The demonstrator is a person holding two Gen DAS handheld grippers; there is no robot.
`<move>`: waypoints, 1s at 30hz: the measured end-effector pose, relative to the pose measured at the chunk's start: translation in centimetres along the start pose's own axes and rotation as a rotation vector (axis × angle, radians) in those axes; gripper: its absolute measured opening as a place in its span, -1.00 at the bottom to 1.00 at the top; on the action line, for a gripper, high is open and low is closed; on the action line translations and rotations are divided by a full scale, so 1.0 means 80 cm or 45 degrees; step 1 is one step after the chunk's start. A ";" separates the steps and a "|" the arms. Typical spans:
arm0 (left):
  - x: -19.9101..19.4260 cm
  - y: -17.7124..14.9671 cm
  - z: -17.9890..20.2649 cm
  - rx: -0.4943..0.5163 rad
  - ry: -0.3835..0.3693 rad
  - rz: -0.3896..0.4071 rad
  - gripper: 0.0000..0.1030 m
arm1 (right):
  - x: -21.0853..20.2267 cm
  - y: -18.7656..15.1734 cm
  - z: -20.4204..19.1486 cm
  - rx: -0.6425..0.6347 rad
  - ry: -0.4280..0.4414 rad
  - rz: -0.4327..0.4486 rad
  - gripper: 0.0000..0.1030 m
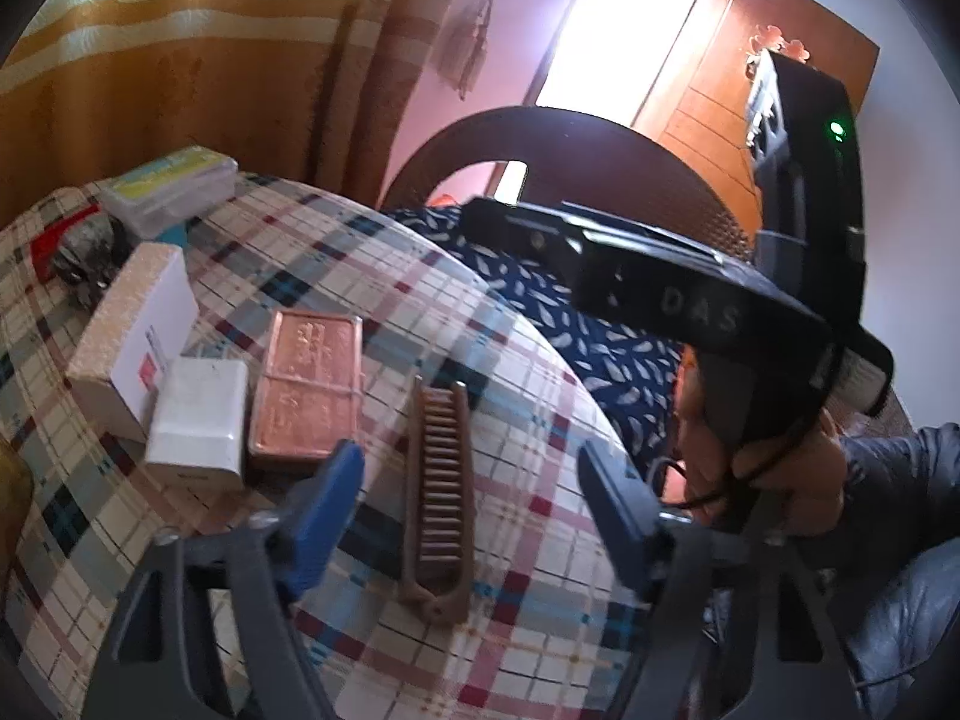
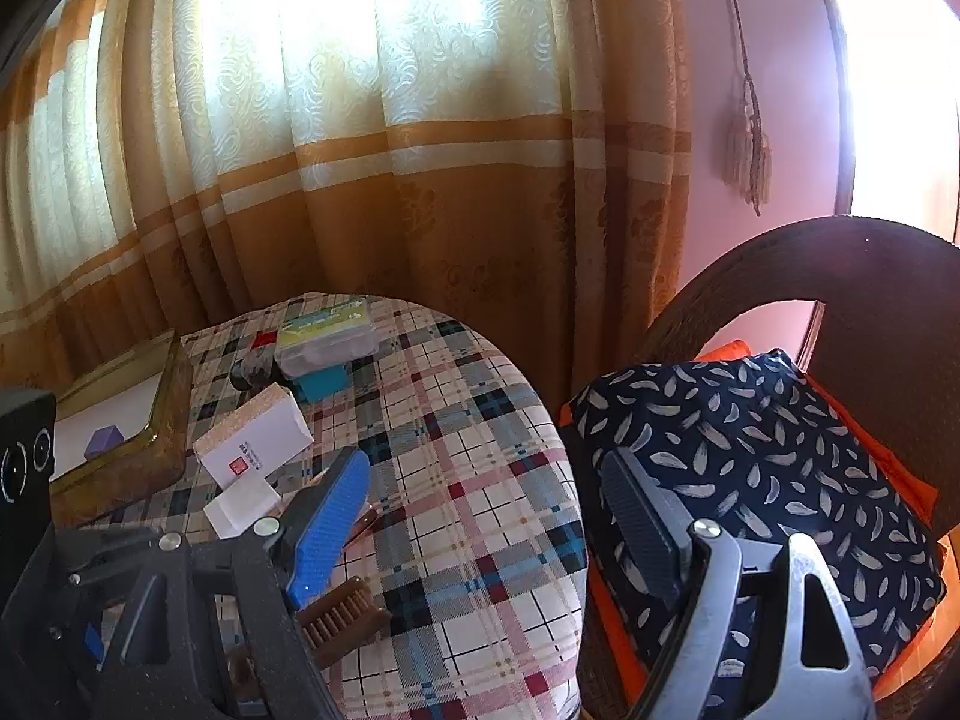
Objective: Organize rigid objects
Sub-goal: 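Move the left gripper to the brown comb and grasp it upright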
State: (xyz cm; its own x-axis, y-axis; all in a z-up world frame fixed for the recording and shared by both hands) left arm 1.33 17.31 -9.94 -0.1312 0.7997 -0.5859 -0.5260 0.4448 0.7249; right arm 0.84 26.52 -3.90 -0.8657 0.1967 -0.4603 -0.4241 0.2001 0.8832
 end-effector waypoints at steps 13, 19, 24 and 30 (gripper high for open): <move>0.016 -0.016 0.012 0.012 -0.011 -0.124 0.00 | 0.008 -0.001 0.001 0.015 0.015 -0.038 0.59; 0.011 -0.019 0.008 -0.046 -0.023 -0.126 -0.53 | 0.011 -0.004 -0.001 0.042 0.027 -0.061 0.59; -0.017 -0.005 -0.011 -0.029 0.057 0.012 -0.54 | 0.017 -0.010 -0.009 0.085 0.062 -0.109 0.59; -0.057 0.019 -0.050 -0.090 0.217 0.201 -0.54 | 0.021 -0.021 -0.038 0.086 0.124 -0.158 0.59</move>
Point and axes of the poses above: each gripper's, at about its wrist camera, not at the fingertips, and x roughly the way its jaws point, z to its right, y to its top, the point moved 10 cm from there along x, roughly the way its jaws point, and after that the axes turned 6 degrees about z, right-handed, at the moved point
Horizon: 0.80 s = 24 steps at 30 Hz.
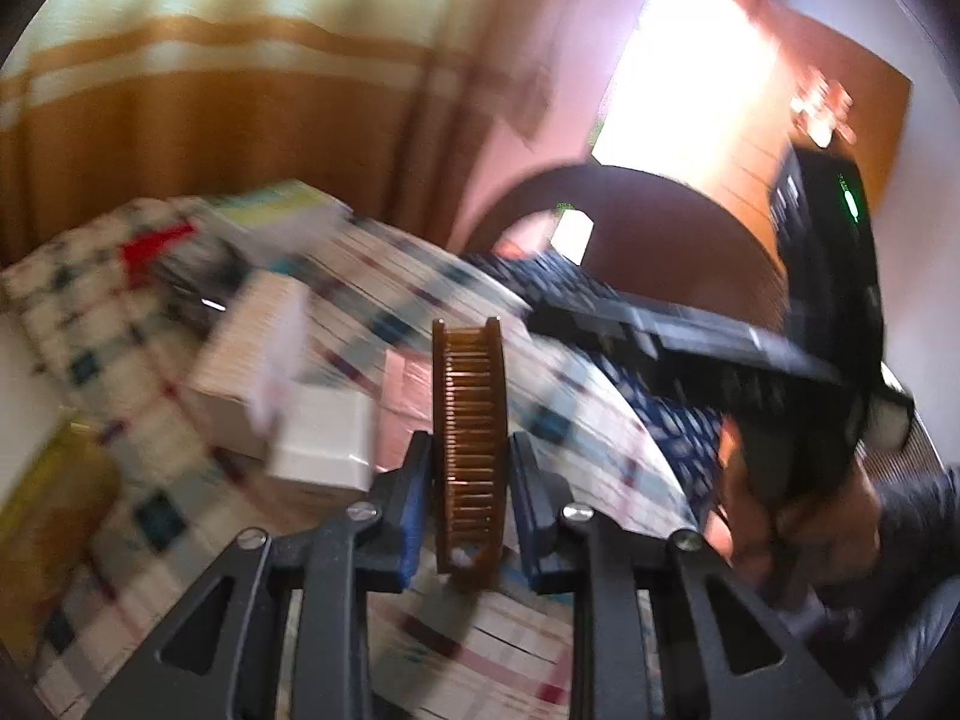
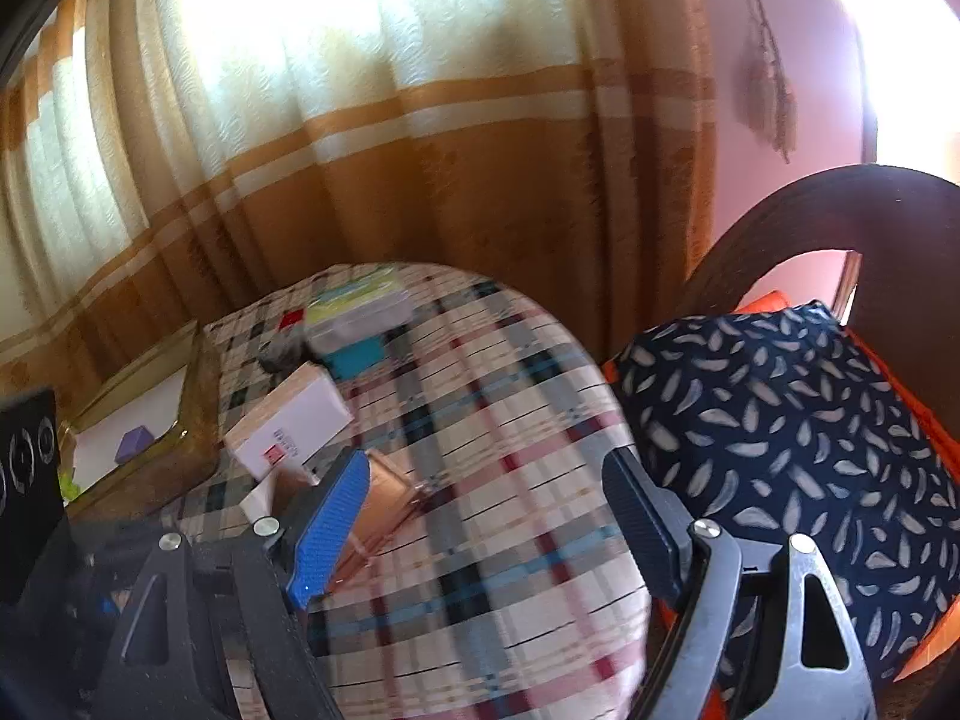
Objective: Organize rigid objects
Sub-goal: 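Move the left gripper to the brown comb and grasp it upright, then hold the comb in the left gripper while the right gripper grasps the copper bar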
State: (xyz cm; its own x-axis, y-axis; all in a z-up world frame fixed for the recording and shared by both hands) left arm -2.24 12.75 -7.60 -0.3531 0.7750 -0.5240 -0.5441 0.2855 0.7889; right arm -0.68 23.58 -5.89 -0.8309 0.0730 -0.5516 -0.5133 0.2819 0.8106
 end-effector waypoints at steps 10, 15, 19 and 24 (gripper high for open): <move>-0.063 0.050 -0.088 -0.244 0.259 0.353 -0.54 | 0.047 -0.019 -0.040 0.051 0.036 -0.146 0.56; -0.070 0.054 -0.103 -0.286 0.302 0.389 -0.54 | 0.068 -0.035 -0.045 0.061 0.016 -0.254 0.26; -0.068 0.056 -0.109 -0.300 0.323 0.433 -0.54 | 0.071 -0.034 -0.049 0.053 0.003 -0.264 0.26; -0.079 0.056 -0.119 -0.340 0.367 0.474 -0.54 | 0.088 -0.031 -0.058 0.007 -0.021 -0.308 0.26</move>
Point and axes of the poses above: each gripper's, at about its wrist camera, not at the fingertips, and x roughly the way its jaws point, z to its right, y to its top, the point moved 10 cm from there along x, roughly the way its jaws point, and after that the axes turned 6 degrees about z, right-handed, at the moved point
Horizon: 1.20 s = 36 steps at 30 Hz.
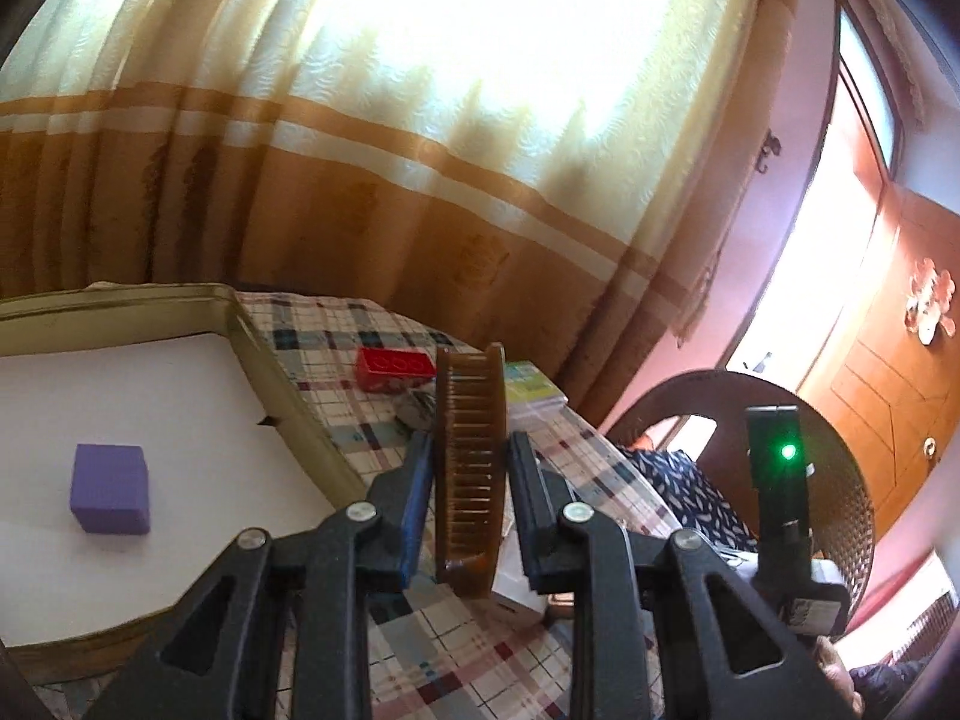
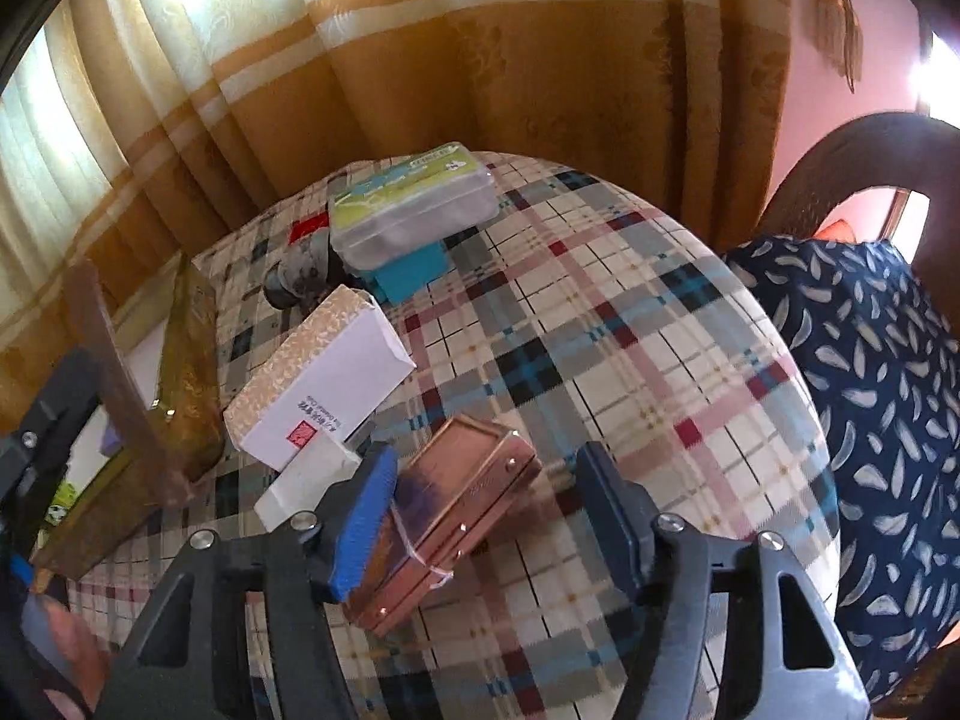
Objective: Organize rigid objects
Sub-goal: 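Hold the comb in the left gripper while the right gripper grasps the copper bar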
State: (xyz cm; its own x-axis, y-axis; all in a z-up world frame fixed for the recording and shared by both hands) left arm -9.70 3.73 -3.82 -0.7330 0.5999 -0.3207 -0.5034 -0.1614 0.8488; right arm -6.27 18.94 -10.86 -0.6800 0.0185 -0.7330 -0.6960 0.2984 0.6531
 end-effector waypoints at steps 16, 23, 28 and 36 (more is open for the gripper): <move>-0.007 0.005 -0.015 -0.045 0.032 0.040 -0.54 | -0.033 -0.003 -0.003 -0.200 -0.008 0.086 -0.05; -0.021 0.020 -0.029 -0.067 0.088 0.133 -0.54 | -0.078 0.036 -0.027 -0.175 0.114 0.283 -0.49; -0.026 0.026 -0.044 -0.115 0.117 0.167 -0.54 | -0.091 0.052 -0.052 -0.209 0.153 0.371 -0.65; -0.026 0.025 -0.049 -0.116 0.129 0.165 -0.54 | -0.075 0.029 -0.003 -0.066 0.205 0.218 -0.56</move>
Point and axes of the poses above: each gripper's, at about its wrist camera, not at the fingertips, and x roughly the way its jaws point, z to its right, y to its top, the point moved 10 cm from there along x, roughly the way its jaws point, and after that the axes turned 6 degrees about z, right-handed, at the moved point
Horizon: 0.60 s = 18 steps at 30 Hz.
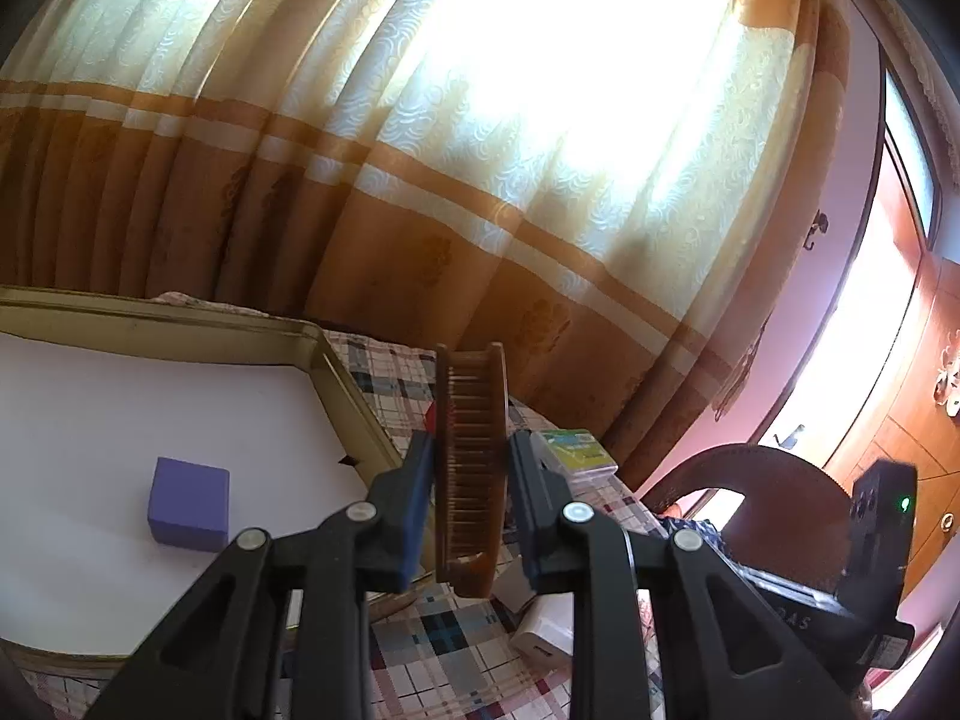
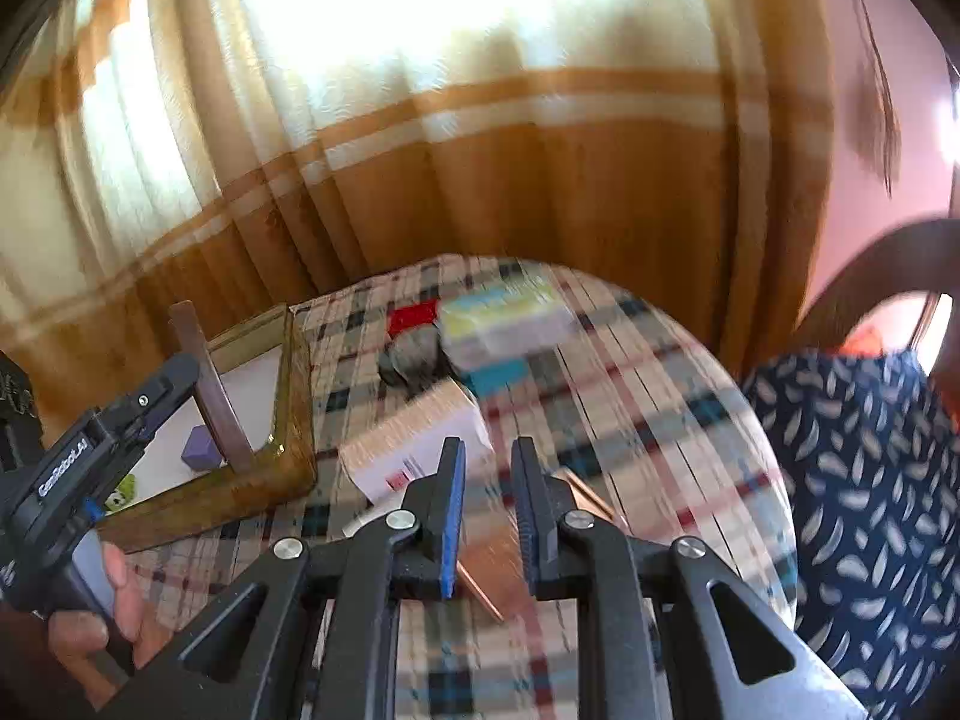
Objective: Organize rigid objects
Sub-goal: 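Hold the comb in the left gripper while the right gripper grasps the copper bar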
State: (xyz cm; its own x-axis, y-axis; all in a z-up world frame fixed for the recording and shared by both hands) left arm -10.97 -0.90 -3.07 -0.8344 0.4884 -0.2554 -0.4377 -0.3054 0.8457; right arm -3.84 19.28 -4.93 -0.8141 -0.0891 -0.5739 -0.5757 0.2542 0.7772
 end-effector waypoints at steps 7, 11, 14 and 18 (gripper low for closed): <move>0.001 -0.002 0.001 0.007 -0.004 -0.010 -0.54 | -0.001 -0.058 0.022 0.026 -0.008 -0.128 0.55; 0.001 -0.003 0.001 0.017 0.001 -0.011 -0.54 | 0.022 -0.057 0.014 -0.078 -0.106 -0.181 0.55; 0.000 -0.003 0.000 0.013 0.005 -0.009 -0.54 | 0.039 -0.064 0.002 -0.033 -0.036 -0.254 0.55; -0.001 -0.001 -0.003 0.004 0.011 0.001 -0.54 | 0.056 -0.058 0.002 -0.074 -0.135 -0.227 0.55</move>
State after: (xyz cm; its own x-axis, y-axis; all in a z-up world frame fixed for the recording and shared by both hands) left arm -10.94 -1.10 -3.20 -0.8374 0.4813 -0.2590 -0.4362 -0.3030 0.8473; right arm -4.86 17.90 -11.15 -0.6880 -0.0250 -0.7253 -0.7159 0.1872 0.6726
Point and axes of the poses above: each gripper's, at about its wrist camera, not at the fingertips, and x roughly the way its jaws point, z to its right, y to its top, the point moved 10 cm from there along x, roughly the way its jaws point, and after that the axes turned 6 degrees about z, right-handed, at the moved point
